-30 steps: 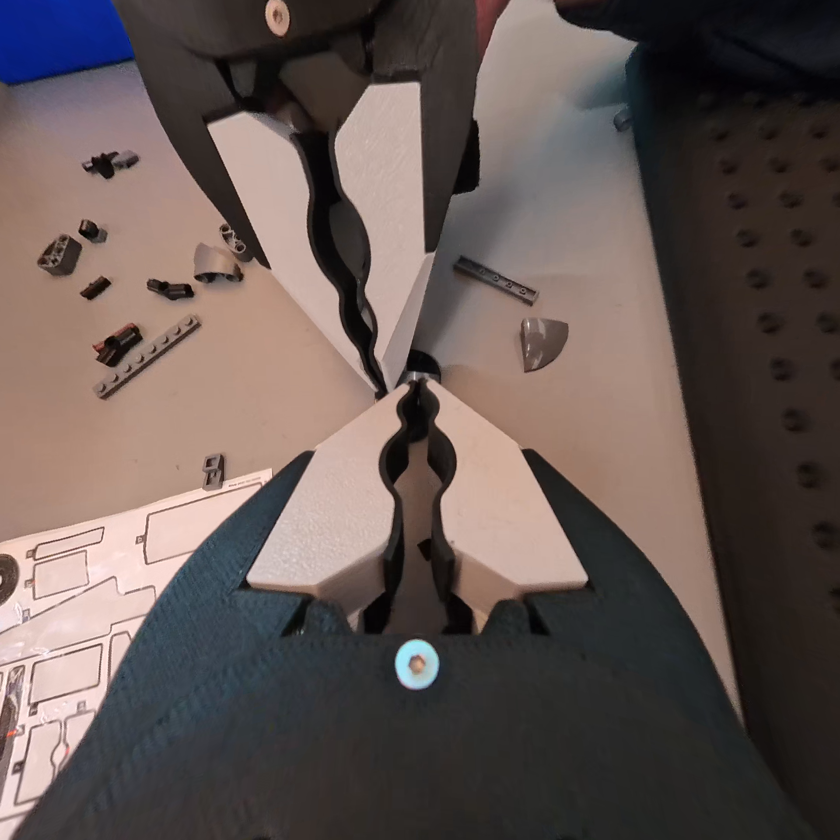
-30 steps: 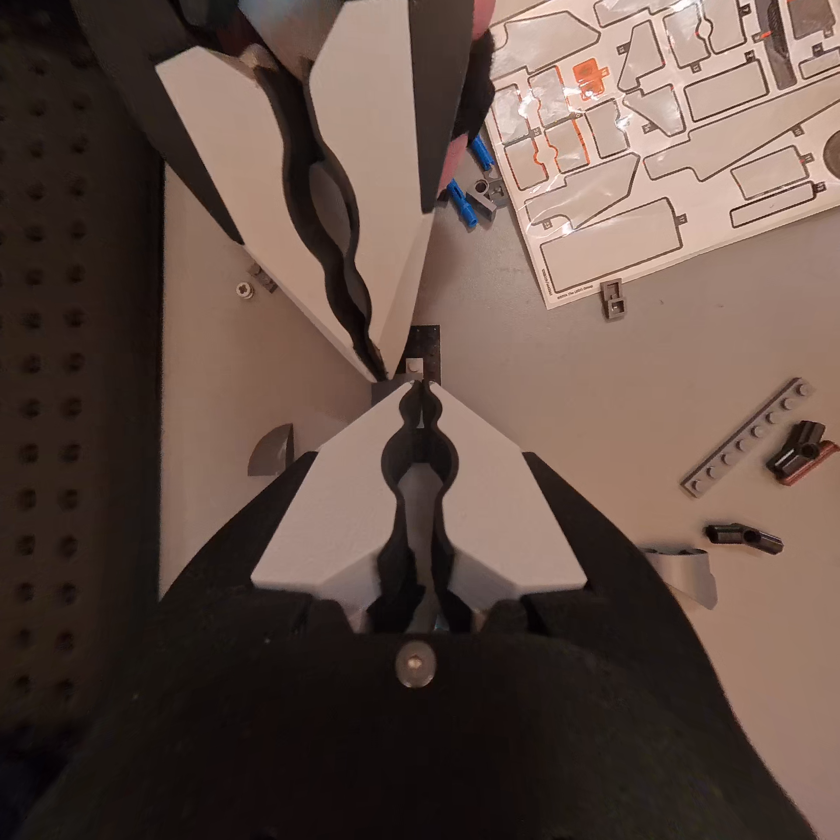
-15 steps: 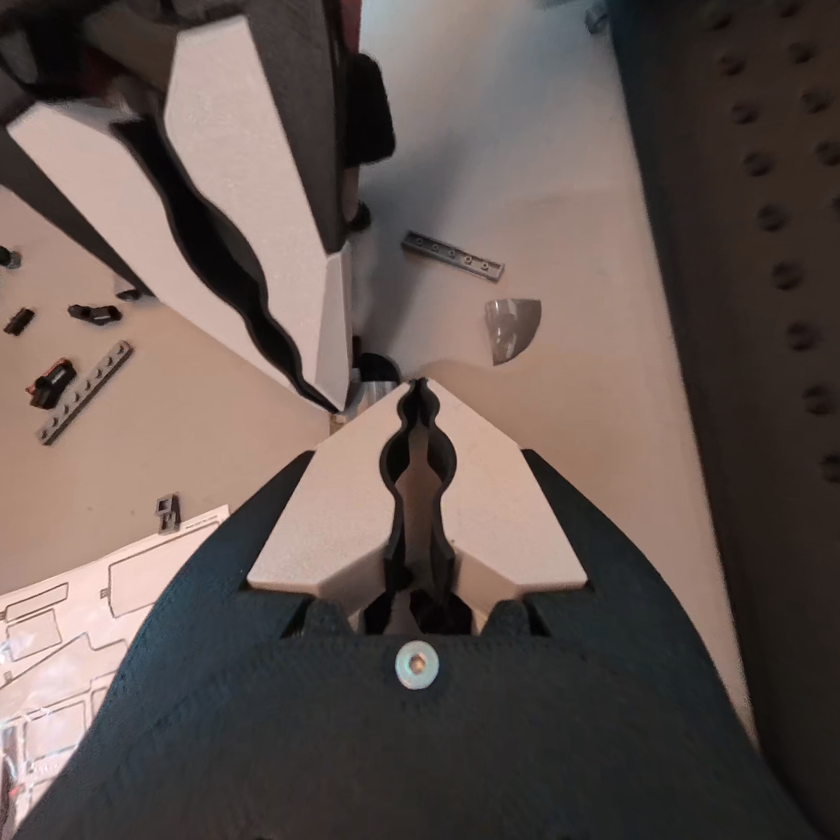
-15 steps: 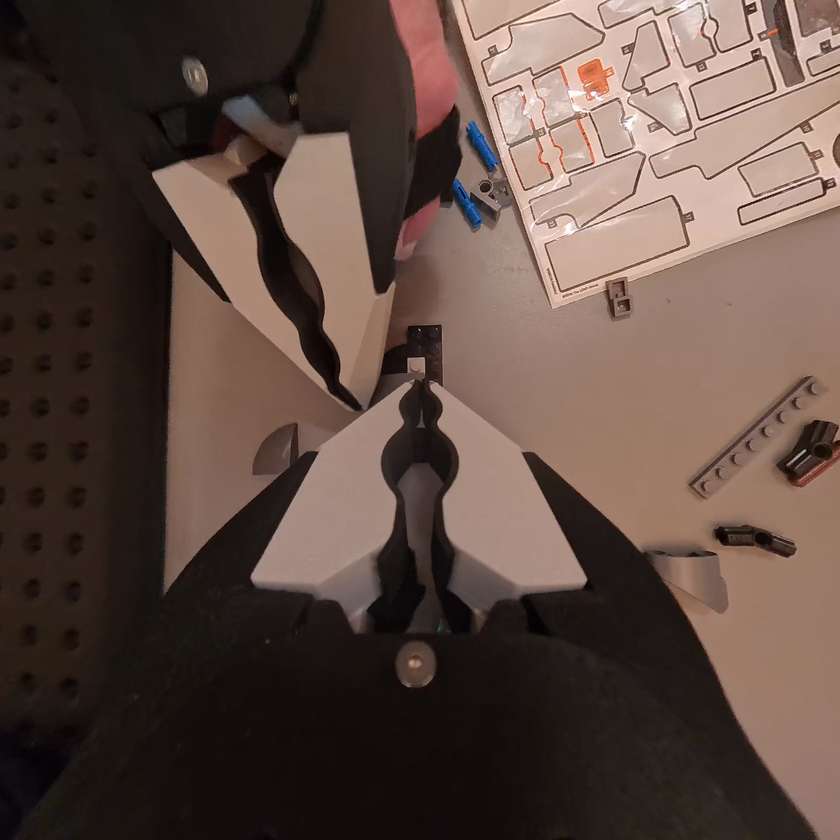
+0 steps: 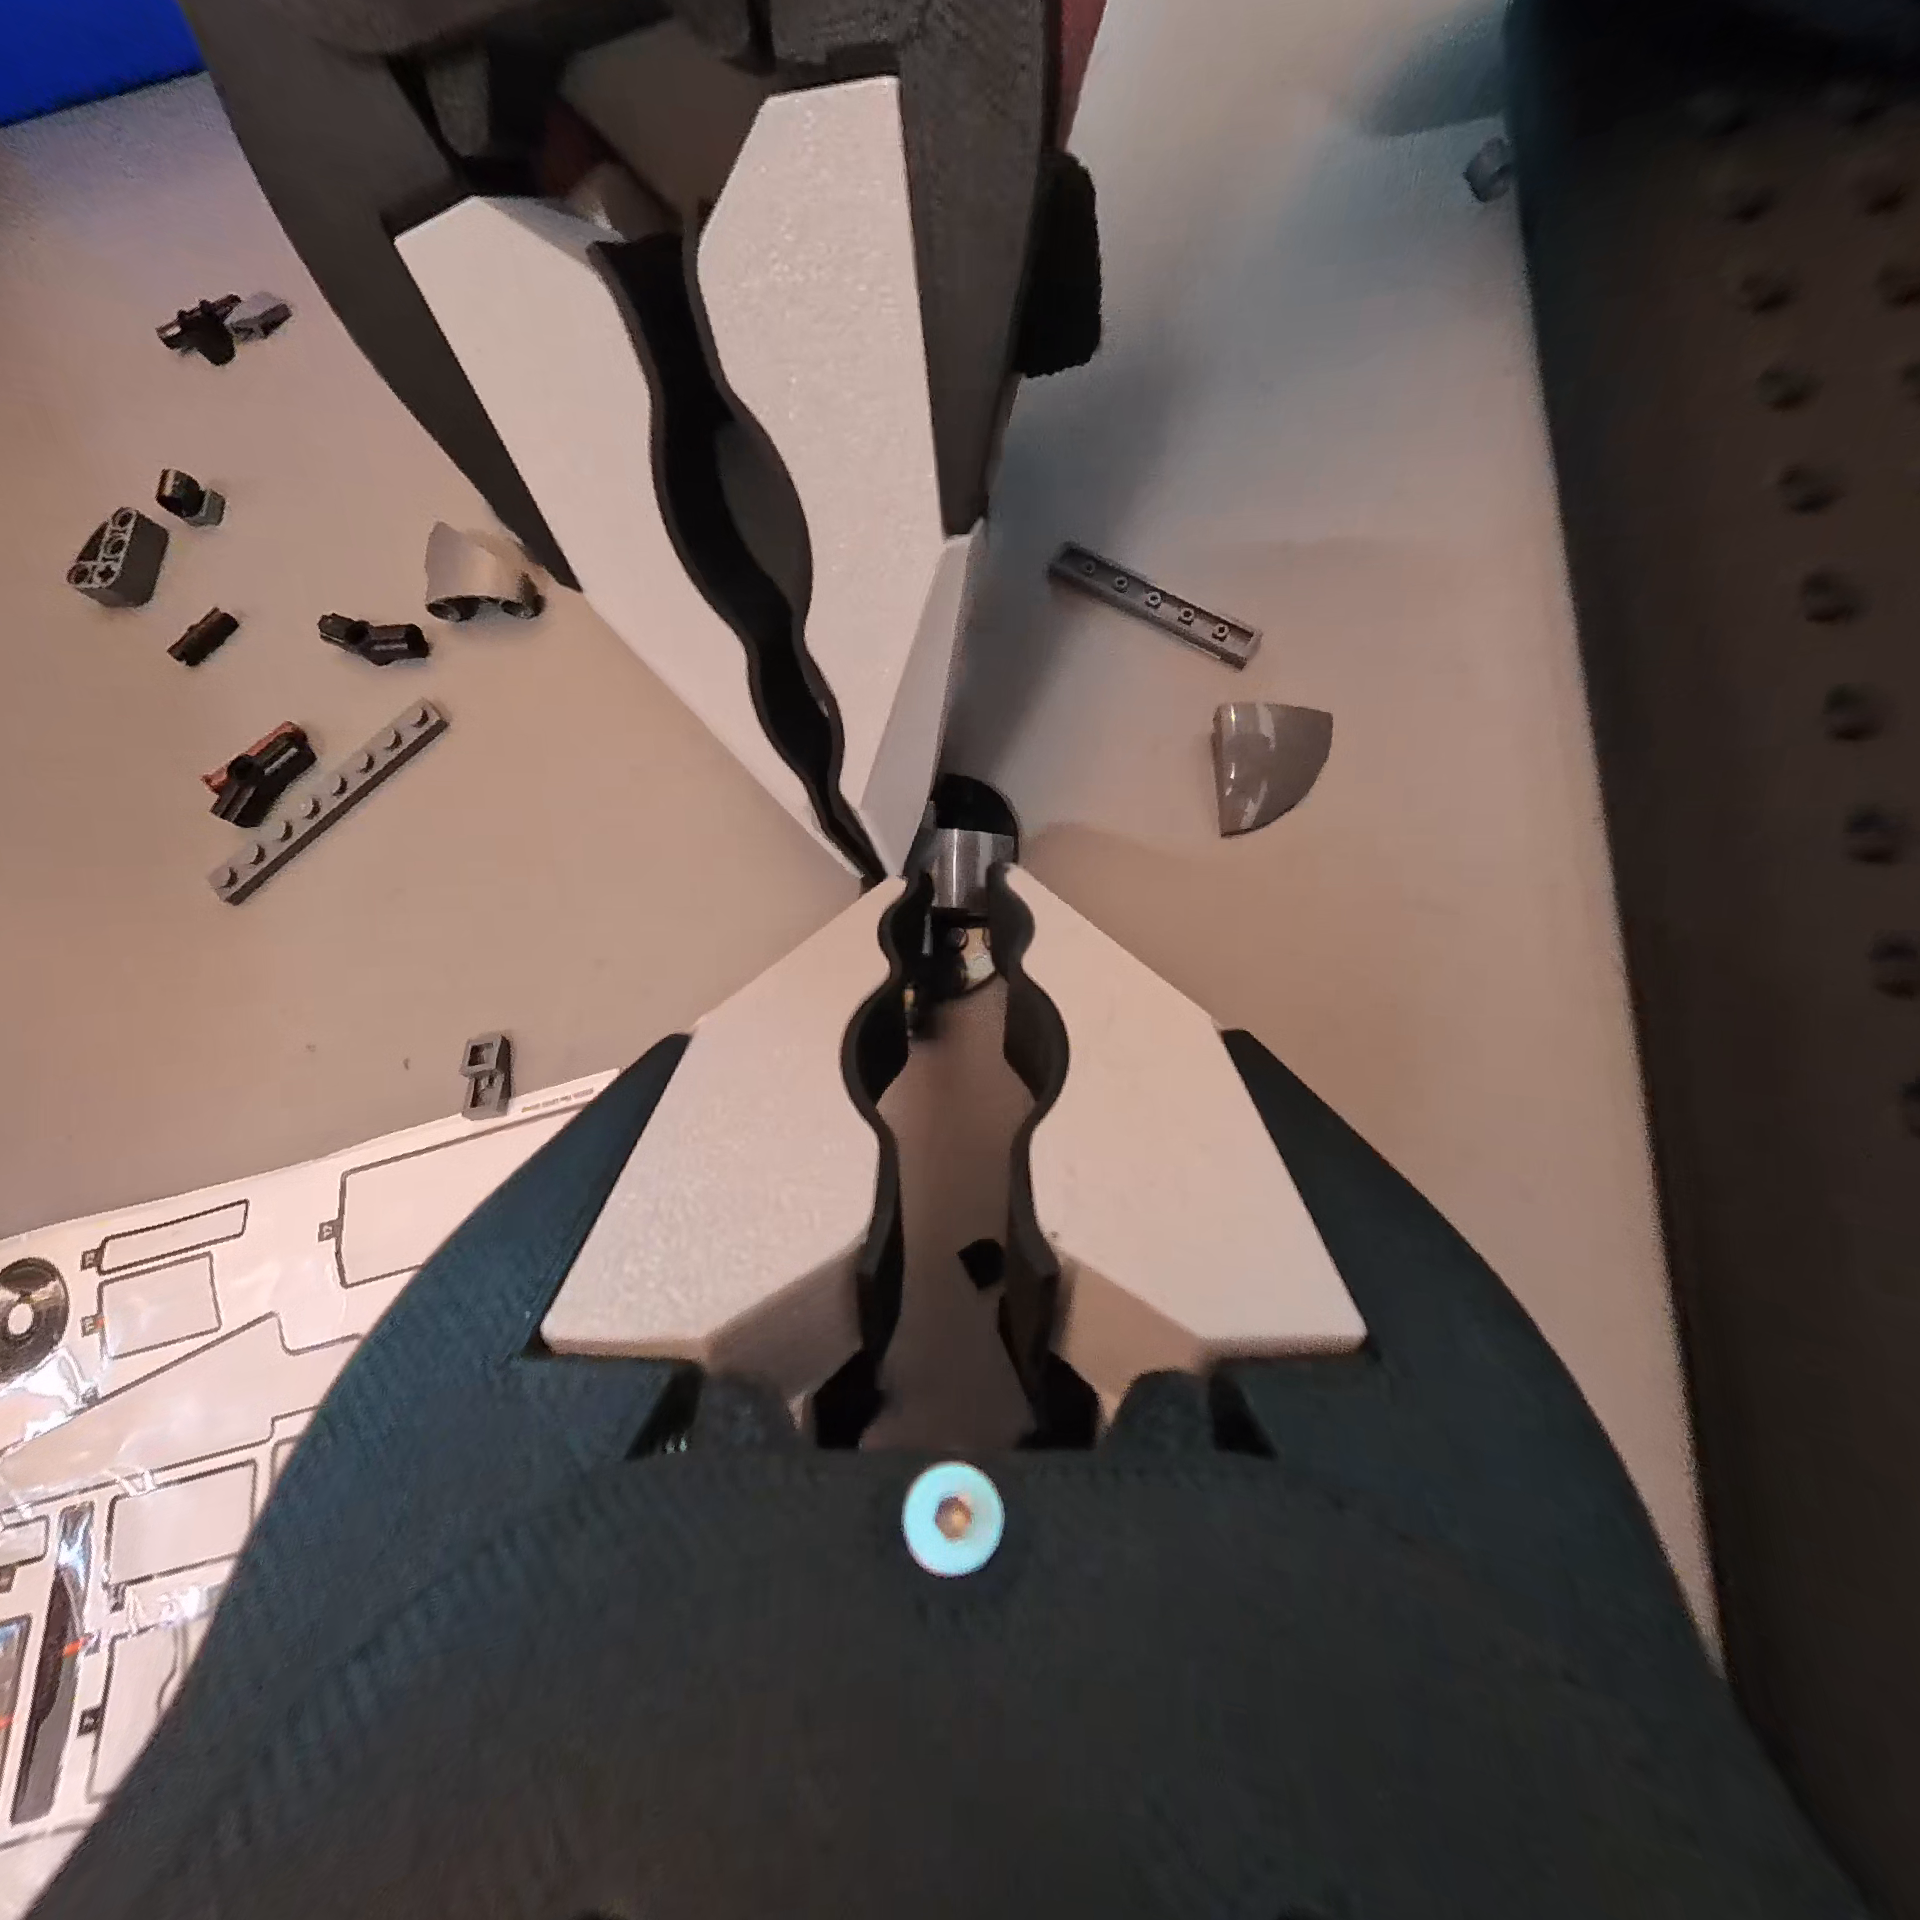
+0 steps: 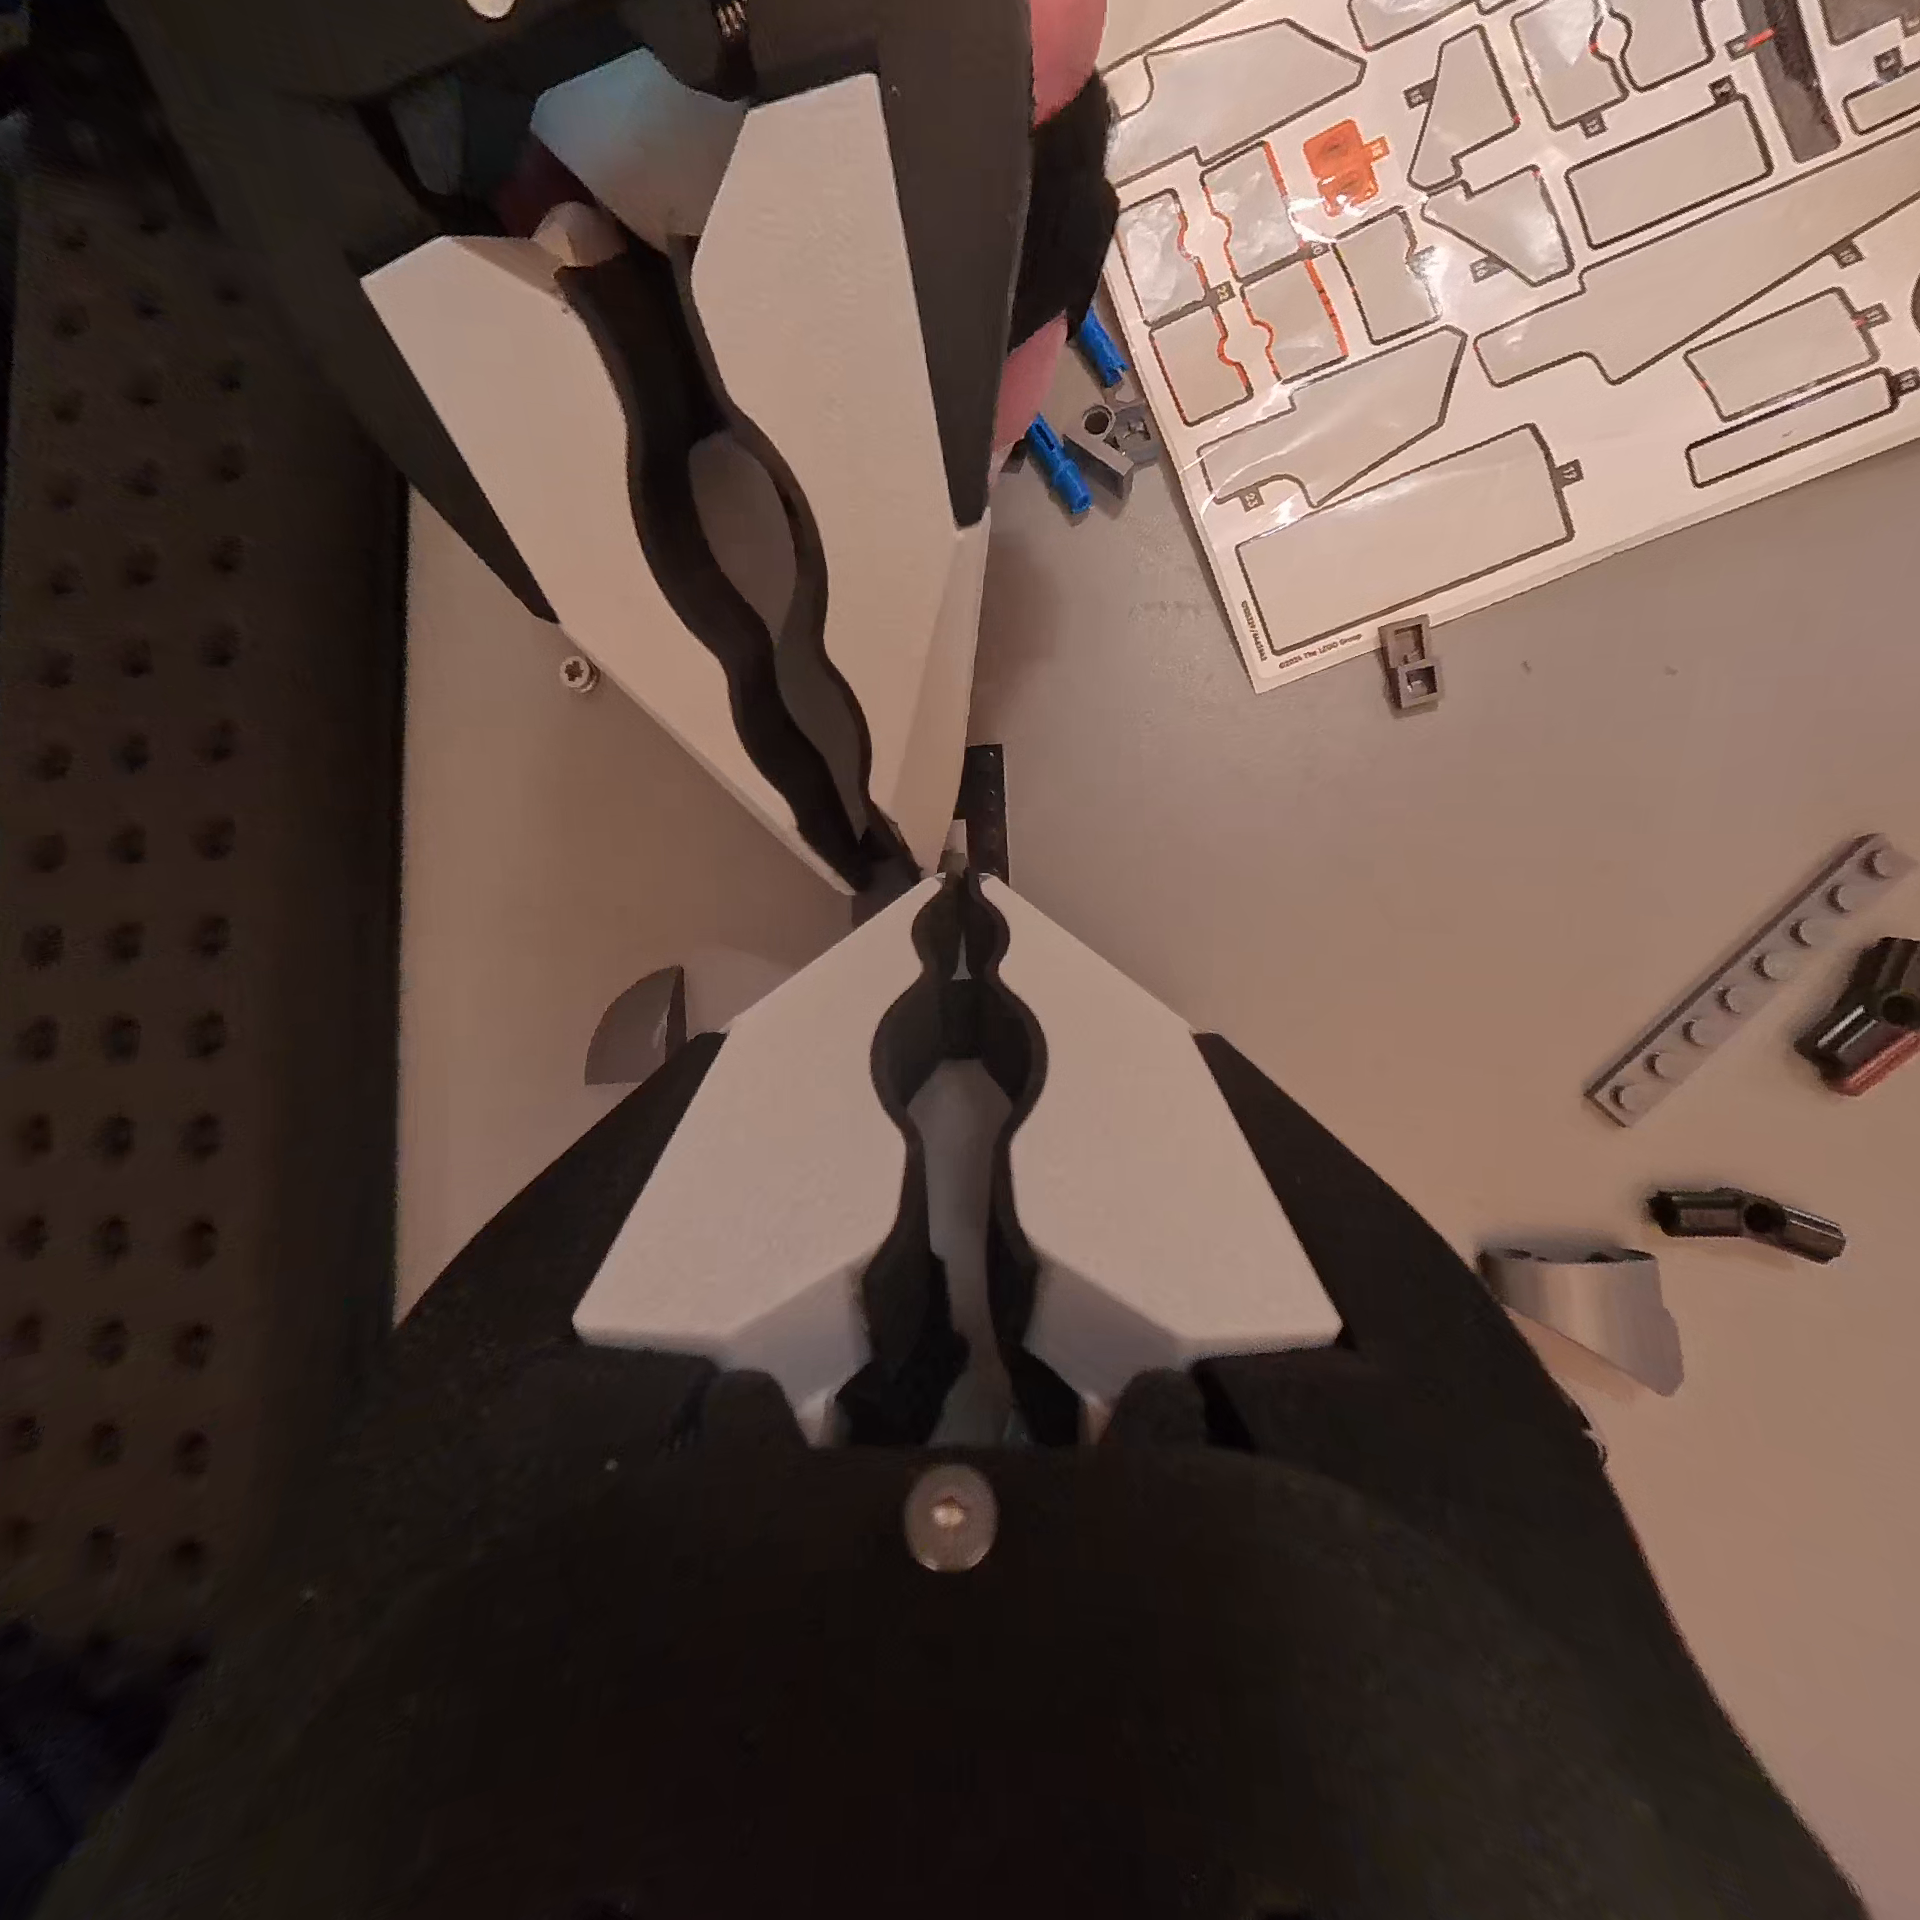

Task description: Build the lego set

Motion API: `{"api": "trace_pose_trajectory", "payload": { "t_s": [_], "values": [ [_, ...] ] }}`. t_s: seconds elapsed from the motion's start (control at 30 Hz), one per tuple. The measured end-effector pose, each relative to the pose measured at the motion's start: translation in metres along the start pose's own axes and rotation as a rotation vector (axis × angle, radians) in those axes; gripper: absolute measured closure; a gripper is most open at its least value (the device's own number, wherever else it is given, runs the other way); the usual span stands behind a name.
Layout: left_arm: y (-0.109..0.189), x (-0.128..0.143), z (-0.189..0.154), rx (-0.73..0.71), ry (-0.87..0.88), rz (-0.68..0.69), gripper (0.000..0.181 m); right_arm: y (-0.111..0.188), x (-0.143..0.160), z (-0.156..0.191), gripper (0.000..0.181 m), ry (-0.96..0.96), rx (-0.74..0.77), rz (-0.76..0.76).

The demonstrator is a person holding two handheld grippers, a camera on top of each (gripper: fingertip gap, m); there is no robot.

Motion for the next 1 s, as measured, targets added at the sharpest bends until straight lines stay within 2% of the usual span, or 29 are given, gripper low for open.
{"api": "trace_pose_trajectory", "payload": {
  "t_s": [0.17,0.4,0.73,1.0],
  "values": [
    [0.0037,-0.0011,0.0023,-0.008,0.007,-0.022,0.165,0.0002,-0.0002,-0.0005,0.181,-0.007,-0.009,0.005],
    [-0.0005,0.0001,0.002,-0.006,0.001,-0.007,0.164,0.0039,0.0024,-0.0009,0.177,0.021,0.026,0.042],
    [-0.0008,-0.0001,0.0026,0.0,0.011,-0.013,0.165,0.0024,0.0071,0.0051,0.163,0.022,-0.003,0.083],
    [-0.0009,0.0002,0.0033,0.003,0.018,-0.014,0.162,0.0021,0.0066,0.0072,0.167,0.02,-0.008,0.092]
  ]
}}
Point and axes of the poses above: each gripper's, where its closed fingertips meet, y back along the fingers, x out of its underside, z = x × y across the jaws, the point moved 4 cm from there along y, back along the fingers, and after that the axes turned 8 degrees about x, right-handed, at the moved point
